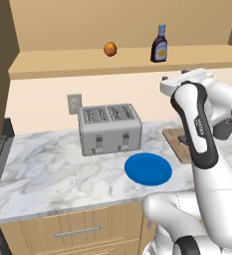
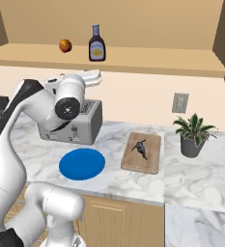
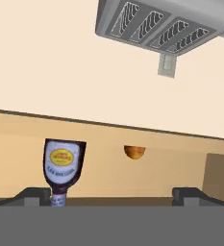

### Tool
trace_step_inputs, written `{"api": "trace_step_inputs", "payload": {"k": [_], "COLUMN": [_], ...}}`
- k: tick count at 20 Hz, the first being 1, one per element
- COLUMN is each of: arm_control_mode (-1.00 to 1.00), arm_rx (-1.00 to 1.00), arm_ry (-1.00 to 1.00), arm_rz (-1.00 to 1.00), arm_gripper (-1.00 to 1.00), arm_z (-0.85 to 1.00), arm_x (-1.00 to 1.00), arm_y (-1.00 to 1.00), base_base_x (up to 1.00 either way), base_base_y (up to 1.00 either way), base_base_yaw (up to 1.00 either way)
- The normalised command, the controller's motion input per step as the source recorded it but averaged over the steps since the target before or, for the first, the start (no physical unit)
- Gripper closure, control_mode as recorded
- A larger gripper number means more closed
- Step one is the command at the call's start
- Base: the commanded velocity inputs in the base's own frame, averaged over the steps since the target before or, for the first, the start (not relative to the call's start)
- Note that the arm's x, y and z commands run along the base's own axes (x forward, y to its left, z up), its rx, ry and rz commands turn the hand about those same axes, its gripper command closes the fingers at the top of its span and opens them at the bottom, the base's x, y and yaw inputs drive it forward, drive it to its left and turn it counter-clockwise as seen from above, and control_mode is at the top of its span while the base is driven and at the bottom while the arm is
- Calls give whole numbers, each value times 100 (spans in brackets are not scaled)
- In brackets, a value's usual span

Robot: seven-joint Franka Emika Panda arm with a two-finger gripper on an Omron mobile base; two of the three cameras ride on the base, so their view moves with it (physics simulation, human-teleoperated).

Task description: Pick the fish from the plate and place it on the cutting board. Then pick the condiment bottle from the cabinet and place it next to the cutting board.

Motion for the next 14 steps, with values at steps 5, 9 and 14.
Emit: {"api": "trace_step_inputs", "payload": {"k": [5,9,14], "arm_control_mode": [-100,-100,-100], "arm_rx": [0,0,0], "arm_ry": [5,8,5], "arm_rz": [-7,-8,-6], "arm_gripper": [-100,-100,-100], "arm_z": [33,29,34], "arm_x": [0,0,0], "arm_y": [0,0,0], "base_base_x": [0,0,0], "base_base_y": [0,0,0], "base_base_yaw": [0,0,0]}}
